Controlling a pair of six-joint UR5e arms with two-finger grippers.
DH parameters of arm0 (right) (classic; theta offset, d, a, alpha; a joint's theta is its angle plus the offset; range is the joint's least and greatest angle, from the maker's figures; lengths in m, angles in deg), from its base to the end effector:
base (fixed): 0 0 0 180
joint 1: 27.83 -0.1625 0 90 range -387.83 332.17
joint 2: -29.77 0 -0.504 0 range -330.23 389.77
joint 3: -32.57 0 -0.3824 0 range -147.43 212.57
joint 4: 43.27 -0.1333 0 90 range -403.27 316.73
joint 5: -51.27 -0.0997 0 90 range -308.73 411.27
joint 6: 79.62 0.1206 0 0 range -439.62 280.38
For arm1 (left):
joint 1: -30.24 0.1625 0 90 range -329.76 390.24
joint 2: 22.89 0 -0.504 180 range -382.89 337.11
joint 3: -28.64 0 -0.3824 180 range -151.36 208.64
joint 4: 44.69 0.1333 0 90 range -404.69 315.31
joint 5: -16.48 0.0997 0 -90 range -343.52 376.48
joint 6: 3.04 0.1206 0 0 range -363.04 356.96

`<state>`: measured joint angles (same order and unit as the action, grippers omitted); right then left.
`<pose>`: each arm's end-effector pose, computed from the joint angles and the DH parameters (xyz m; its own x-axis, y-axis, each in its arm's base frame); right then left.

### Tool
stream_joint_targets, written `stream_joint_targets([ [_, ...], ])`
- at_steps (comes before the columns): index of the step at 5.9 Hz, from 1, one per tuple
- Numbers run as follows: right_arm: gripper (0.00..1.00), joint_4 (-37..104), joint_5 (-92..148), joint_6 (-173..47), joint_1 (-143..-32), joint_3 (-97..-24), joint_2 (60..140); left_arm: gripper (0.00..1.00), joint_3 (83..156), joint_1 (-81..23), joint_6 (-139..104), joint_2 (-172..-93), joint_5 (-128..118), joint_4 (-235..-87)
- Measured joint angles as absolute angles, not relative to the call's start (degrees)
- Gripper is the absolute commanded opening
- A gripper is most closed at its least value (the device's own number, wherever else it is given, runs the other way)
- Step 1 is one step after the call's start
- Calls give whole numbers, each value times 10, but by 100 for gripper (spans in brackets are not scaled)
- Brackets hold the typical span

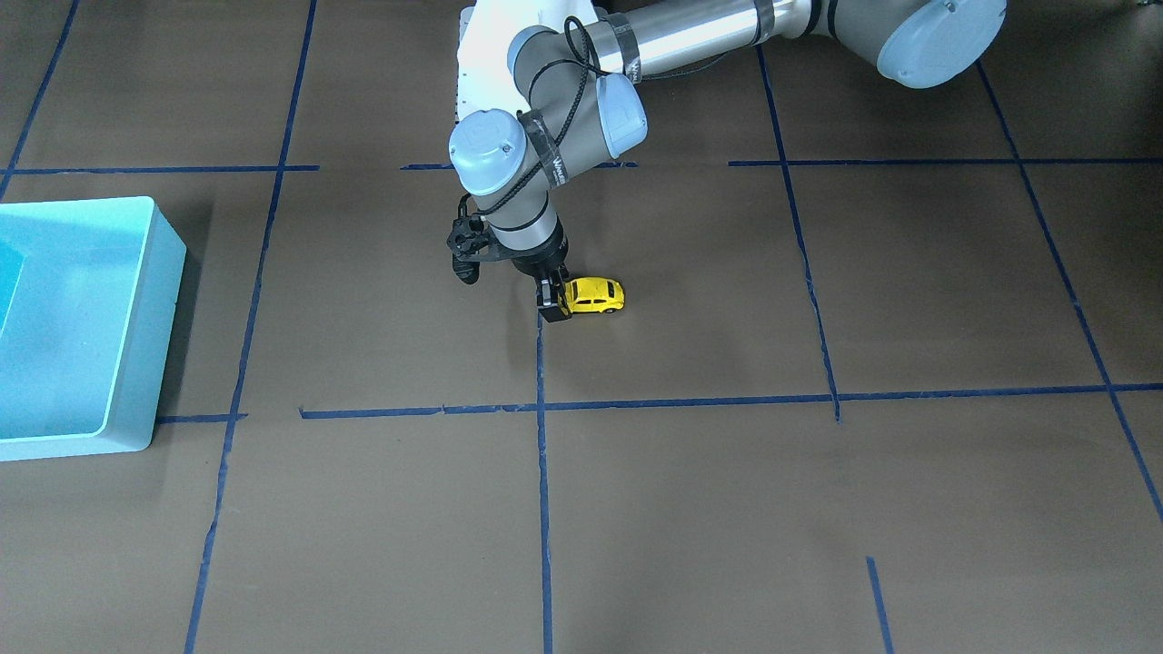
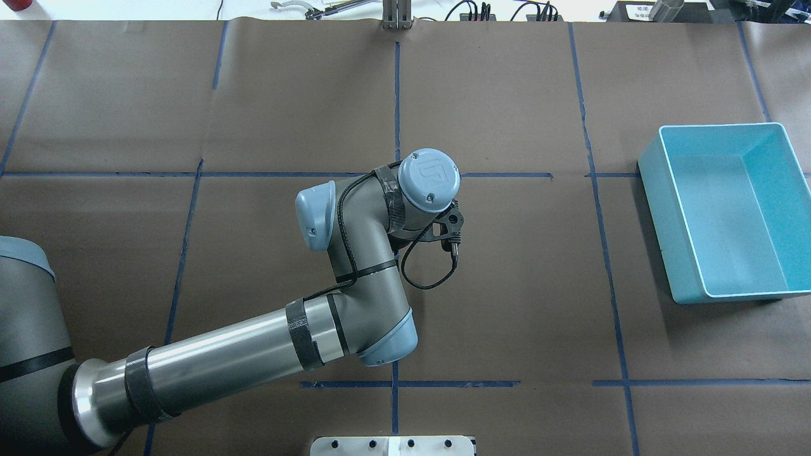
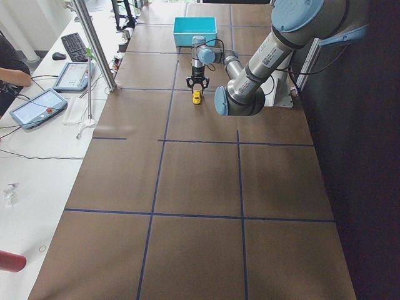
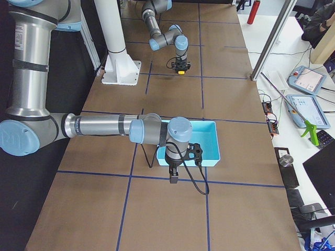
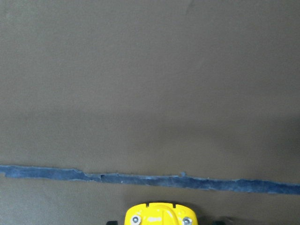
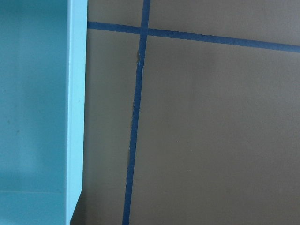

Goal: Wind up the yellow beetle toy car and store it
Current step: 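Press the car down with the left gripper and drag it backward, then keep dragging the car back along the table with the left gripper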

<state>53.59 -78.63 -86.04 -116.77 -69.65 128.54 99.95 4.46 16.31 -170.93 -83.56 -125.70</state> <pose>0.0486 -0.3998 0.7359 0.7609 -0.0878 0.6429 0.1042 0.9945 0.0125 0.7340 -0.4792 0.2389 0.0718 0.9971 0.0255 -0.8487 0.0476 0.5267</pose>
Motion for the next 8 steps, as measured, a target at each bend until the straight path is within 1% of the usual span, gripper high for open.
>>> stream_joint_targets([
  [2, 100, 536, -786, -860, -1167, -696, 1285, 24, 1004, 45, 163, -1710, -828, -1258],
  [5, 100, 536, -786, -860, -1167, -696, 1286, 23, 1023, 50, 164, -1710, -828, -1282],
  [8, 100, 536, -786, -860, -1167, -696, 1285, 23, 1026, 66, 143, -1717, -860, -1350],
])
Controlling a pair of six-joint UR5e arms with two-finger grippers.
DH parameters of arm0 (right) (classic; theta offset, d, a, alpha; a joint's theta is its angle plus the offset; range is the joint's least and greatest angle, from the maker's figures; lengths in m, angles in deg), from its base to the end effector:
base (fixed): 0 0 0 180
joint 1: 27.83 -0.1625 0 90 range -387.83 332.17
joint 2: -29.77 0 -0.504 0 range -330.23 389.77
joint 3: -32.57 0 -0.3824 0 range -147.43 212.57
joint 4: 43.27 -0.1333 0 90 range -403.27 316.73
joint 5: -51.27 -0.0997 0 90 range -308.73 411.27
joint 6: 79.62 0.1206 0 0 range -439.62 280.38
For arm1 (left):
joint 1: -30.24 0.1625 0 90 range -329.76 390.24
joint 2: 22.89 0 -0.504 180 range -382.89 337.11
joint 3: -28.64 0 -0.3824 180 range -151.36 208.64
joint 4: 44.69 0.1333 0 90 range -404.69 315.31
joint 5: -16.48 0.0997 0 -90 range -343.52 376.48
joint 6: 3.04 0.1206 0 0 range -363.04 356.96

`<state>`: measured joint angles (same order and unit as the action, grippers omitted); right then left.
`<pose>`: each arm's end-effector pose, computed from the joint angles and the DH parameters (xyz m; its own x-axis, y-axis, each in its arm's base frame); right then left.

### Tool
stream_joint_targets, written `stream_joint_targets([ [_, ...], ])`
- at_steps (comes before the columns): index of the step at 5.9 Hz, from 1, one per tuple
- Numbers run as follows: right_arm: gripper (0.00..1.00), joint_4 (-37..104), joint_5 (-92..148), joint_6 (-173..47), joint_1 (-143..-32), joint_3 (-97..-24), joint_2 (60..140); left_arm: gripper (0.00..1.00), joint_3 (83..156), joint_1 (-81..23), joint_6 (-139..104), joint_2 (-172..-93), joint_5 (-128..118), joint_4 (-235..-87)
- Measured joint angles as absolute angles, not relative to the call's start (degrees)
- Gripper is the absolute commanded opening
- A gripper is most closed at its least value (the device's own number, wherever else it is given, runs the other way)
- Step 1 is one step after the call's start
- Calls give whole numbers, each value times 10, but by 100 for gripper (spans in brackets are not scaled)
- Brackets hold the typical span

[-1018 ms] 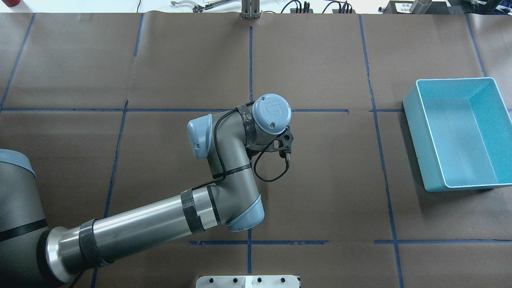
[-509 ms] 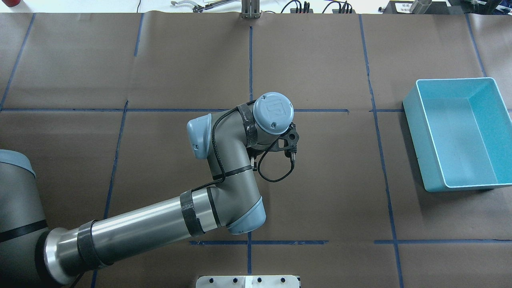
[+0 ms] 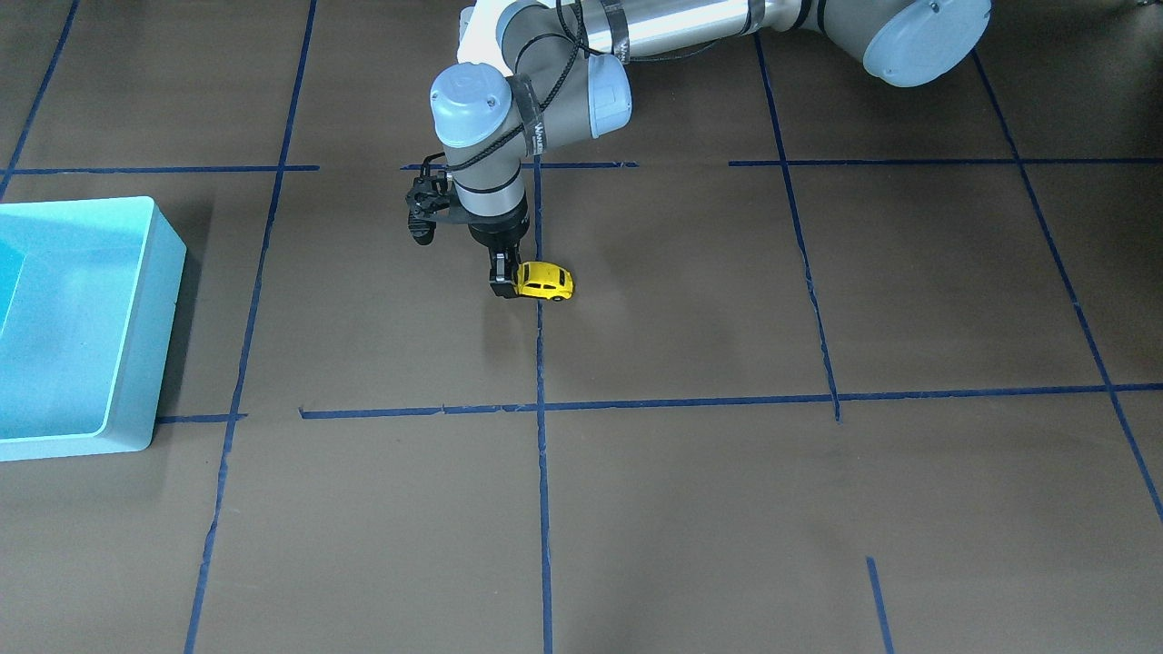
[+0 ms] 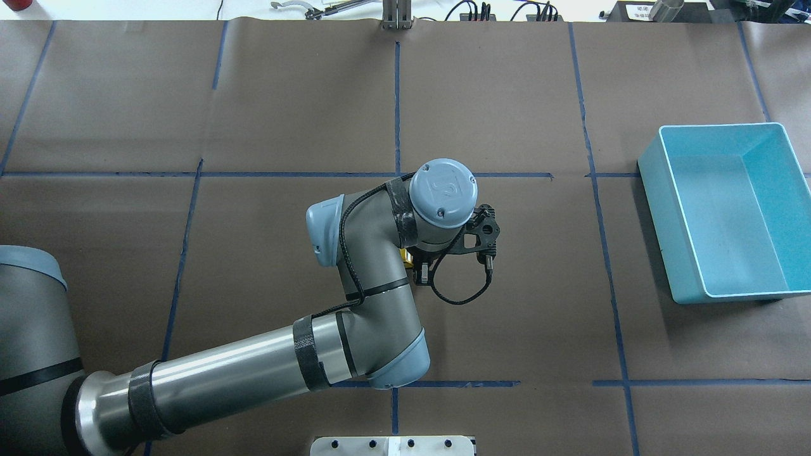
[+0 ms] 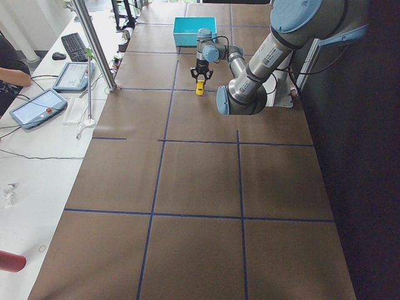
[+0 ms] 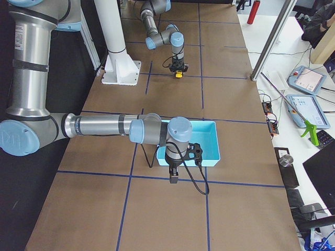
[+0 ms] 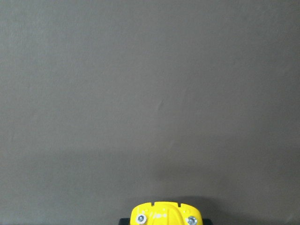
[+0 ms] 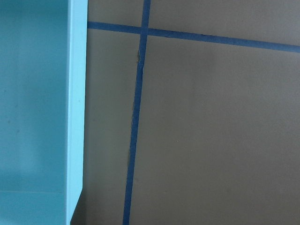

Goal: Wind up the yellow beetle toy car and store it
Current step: 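Keep dragging the car back along the table with the left gripper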

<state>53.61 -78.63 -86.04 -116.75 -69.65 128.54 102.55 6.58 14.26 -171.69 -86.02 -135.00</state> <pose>0.0484 -0.3998 0.7359 0.7608 -0.0878 0.6430 0.1045 0.9944 0.0121 0.7496 -0.4454 0.1823 0.0458 0.9976 0.0518 -0.7157 -0.0034 0.6984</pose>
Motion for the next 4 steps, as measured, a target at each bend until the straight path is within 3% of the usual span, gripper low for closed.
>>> stream_joint_targets([
  [4, 100, 537, -786, -860, -1167, -696, 1286, 23, 1025, 68, 108, -1724, -882, -1385],
])
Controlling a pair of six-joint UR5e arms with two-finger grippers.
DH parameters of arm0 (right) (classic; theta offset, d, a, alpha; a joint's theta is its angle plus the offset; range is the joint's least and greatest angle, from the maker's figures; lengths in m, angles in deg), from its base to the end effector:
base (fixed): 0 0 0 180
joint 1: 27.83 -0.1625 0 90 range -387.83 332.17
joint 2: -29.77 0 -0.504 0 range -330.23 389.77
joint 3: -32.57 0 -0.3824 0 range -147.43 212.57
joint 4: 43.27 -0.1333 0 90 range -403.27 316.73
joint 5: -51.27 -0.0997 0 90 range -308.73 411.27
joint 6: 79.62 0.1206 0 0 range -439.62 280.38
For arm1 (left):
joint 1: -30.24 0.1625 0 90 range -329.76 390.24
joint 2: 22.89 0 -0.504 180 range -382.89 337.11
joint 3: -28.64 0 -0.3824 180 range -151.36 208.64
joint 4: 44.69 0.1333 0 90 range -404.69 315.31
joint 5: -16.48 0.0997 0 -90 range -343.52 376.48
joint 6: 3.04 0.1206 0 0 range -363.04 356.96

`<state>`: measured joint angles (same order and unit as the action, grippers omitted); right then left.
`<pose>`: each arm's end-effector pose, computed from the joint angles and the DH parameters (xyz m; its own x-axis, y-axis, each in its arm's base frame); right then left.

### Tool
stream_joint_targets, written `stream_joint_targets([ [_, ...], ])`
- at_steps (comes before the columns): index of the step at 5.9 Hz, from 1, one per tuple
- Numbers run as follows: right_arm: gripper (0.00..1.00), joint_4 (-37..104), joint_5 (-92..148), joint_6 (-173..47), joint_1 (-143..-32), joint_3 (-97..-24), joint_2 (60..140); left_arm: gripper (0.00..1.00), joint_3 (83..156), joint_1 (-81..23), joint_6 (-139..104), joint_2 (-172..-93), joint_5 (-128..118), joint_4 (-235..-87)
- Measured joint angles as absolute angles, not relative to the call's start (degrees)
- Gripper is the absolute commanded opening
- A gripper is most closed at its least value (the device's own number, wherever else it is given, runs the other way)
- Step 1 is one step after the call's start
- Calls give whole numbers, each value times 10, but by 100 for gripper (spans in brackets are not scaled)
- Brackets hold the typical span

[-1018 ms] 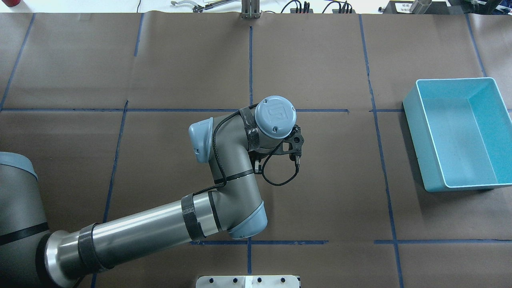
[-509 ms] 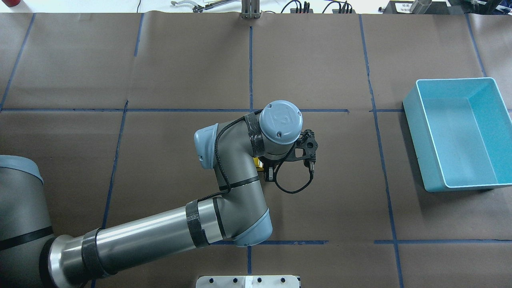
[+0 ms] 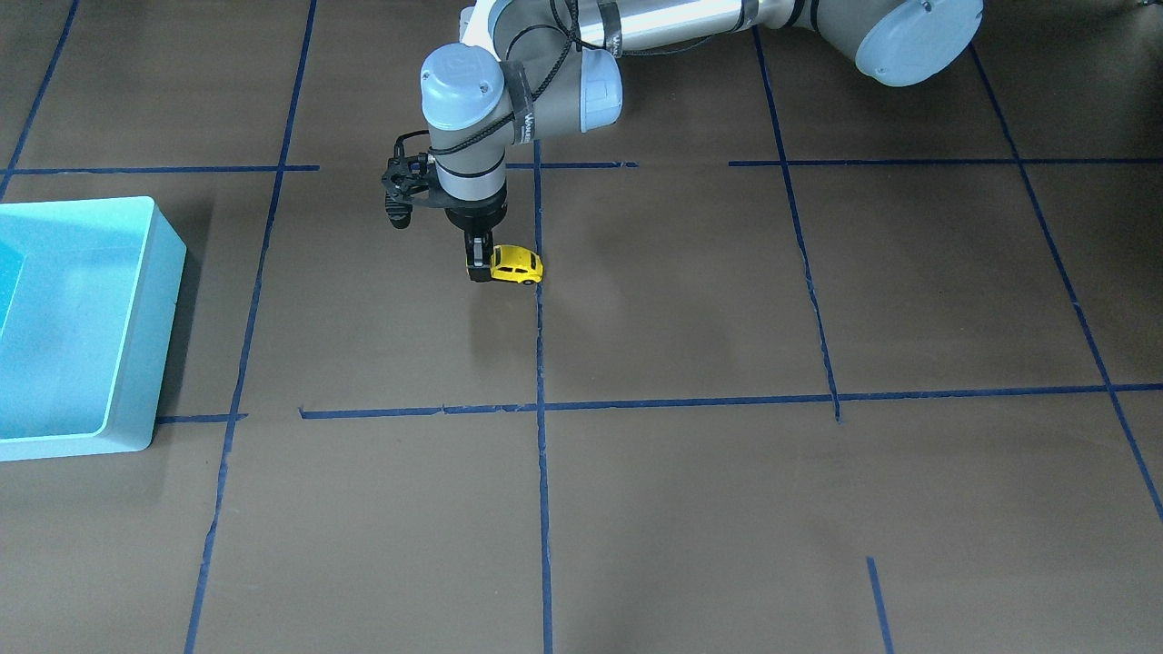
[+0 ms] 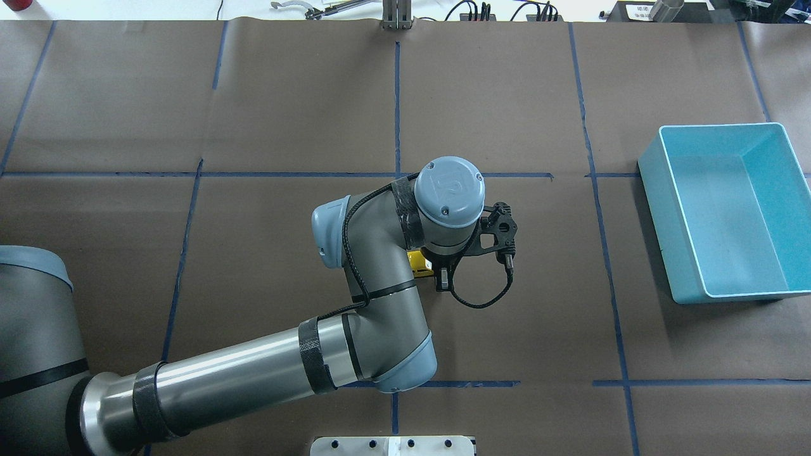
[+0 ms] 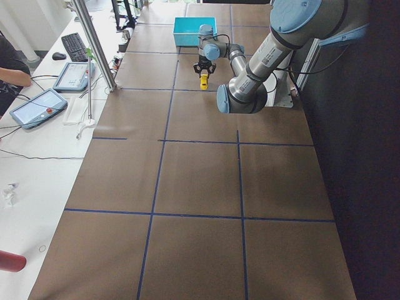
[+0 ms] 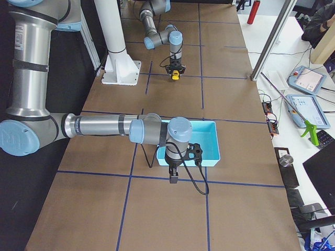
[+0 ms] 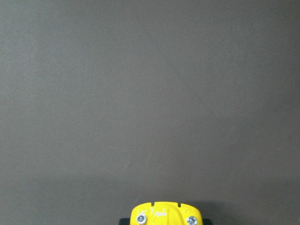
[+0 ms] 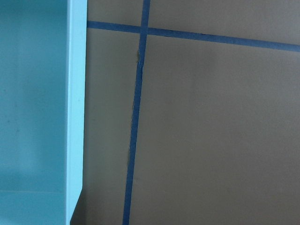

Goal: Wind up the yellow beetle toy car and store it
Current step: 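Keep dragging the car back along the table with the left gripper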

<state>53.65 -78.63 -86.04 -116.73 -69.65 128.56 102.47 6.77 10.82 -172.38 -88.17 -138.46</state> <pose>0.0483 -0.3996 0.7361 0.7608 -0.0874 0.6431 0.1049 0.9944 0.0111 0.7532 -0.4391 0.1624 0.0595 0.9982 0.0083 -0.6579 0.0330 0.7523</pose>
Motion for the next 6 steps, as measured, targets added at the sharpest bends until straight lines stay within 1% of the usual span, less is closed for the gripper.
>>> stream_joint_targets([
  [6, 100, 536, -786, -860, -1168, -696, 1286, 23, 1020, 70, 107, -1710, -878, -1398],
])
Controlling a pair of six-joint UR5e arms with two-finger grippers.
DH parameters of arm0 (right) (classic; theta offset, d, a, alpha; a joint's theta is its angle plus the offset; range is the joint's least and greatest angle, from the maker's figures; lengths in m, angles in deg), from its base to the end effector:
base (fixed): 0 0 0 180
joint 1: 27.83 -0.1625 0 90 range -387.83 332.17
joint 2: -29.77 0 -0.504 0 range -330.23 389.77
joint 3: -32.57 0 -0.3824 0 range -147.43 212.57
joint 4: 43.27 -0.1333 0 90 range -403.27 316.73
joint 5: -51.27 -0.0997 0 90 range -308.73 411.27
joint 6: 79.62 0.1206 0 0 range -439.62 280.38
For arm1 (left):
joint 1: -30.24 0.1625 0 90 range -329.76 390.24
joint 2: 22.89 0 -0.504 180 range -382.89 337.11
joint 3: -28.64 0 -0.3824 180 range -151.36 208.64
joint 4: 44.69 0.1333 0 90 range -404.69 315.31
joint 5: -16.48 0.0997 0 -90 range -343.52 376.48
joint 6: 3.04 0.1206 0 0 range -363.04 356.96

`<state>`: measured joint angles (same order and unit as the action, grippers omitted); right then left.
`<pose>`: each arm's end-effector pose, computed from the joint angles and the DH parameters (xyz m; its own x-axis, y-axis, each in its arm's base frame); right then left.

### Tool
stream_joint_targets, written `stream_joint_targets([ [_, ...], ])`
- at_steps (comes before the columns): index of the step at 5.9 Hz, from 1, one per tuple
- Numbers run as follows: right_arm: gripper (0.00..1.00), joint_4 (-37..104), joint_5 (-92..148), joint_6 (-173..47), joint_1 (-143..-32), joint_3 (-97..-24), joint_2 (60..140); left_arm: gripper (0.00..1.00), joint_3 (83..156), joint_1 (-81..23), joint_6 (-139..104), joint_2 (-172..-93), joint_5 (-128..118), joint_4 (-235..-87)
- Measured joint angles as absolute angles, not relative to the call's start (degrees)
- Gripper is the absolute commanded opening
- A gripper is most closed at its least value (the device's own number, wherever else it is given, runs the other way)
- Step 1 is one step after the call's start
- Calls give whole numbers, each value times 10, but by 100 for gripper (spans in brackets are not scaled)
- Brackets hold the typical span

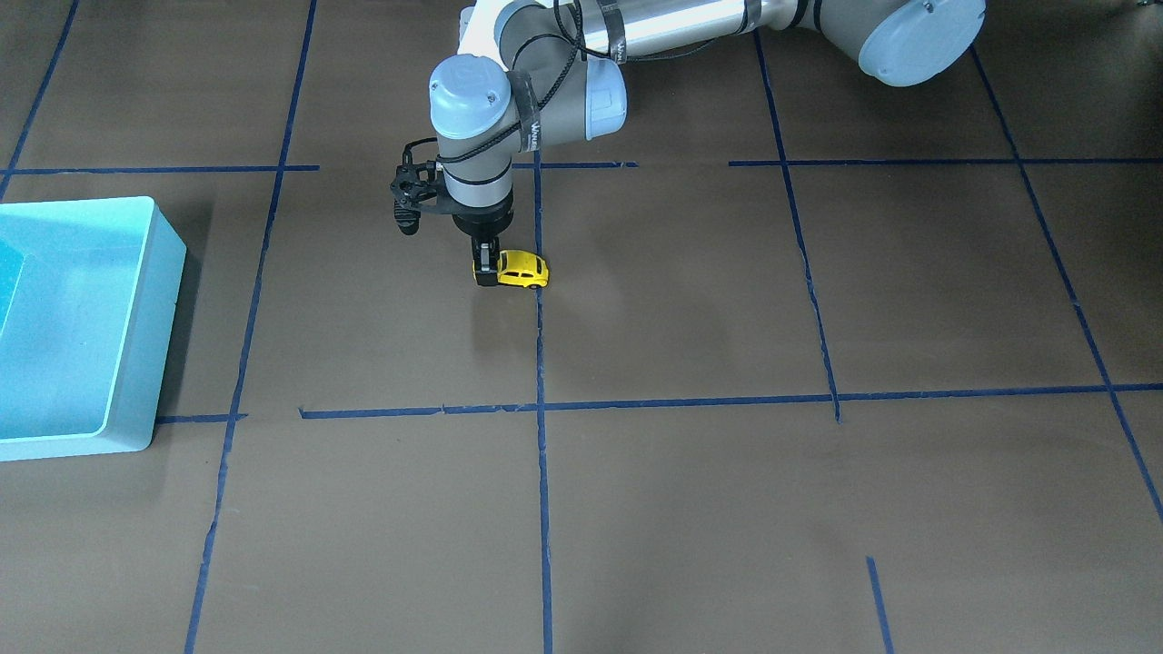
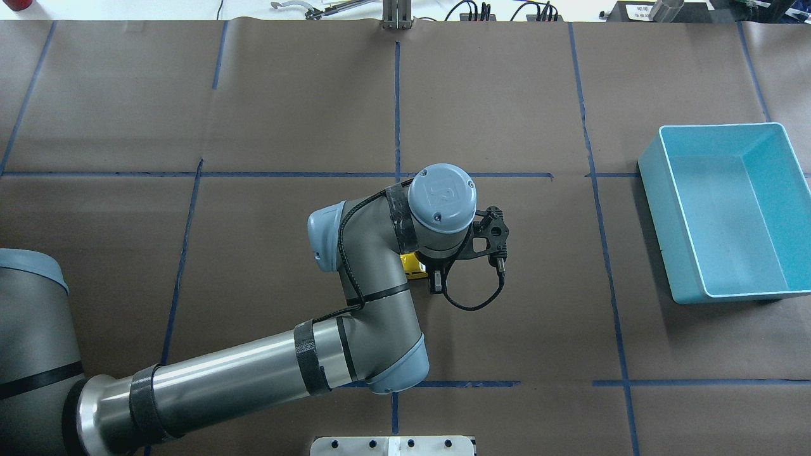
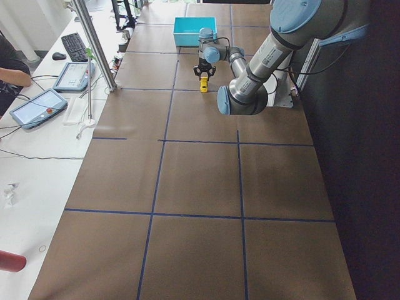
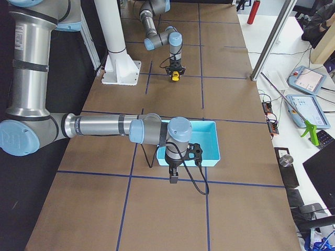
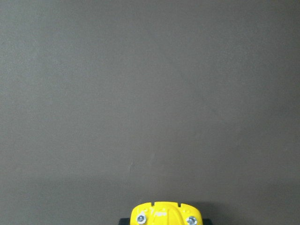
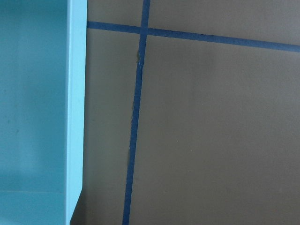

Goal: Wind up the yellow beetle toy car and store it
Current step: 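Keep dragging the car back along the table with the left gripper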

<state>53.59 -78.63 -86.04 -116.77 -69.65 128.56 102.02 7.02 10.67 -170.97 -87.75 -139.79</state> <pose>0.0486 -0.3996 0.7360 0.7609 -0.0876 0.6430 0.1042 0.9945 0.0121 0.7566 -0.4374 0.1838 0.0622 0.9980 0.0079 -0.6656 0.0356 0.7455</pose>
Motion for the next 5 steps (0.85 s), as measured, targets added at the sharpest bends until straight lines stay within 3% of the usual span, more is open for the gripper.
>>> stream_joint_targets([
  [5, 100, 536, -786, -860, -1167, -696, 1286, 23, 1123, 68, 107, -1589, -878, -1445],
])
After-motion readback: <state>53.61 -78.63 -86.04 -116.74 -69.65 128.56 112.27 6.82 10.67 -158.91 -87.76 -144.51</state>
